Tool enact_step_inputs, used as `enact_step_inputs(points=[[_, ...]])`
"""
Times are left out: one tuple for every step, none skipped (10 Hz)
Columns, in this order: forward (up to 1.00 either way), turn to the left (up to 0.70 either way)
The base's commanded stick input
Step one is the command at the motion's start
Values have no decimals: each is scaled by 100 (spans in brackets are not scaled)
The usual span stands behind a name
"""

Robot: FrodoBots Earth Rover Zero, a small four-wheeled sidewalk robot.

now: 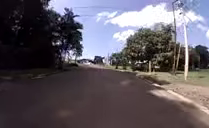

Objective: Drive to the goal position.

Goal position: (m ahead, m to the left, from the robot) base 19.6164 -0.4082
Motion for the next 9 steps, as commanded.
enact_step_inputs(points=[[70, 0], [70, 0], [70, 0], [70, 0], [70, 0], [70, 0], [70, 0], [70, 0], [70, 0]])
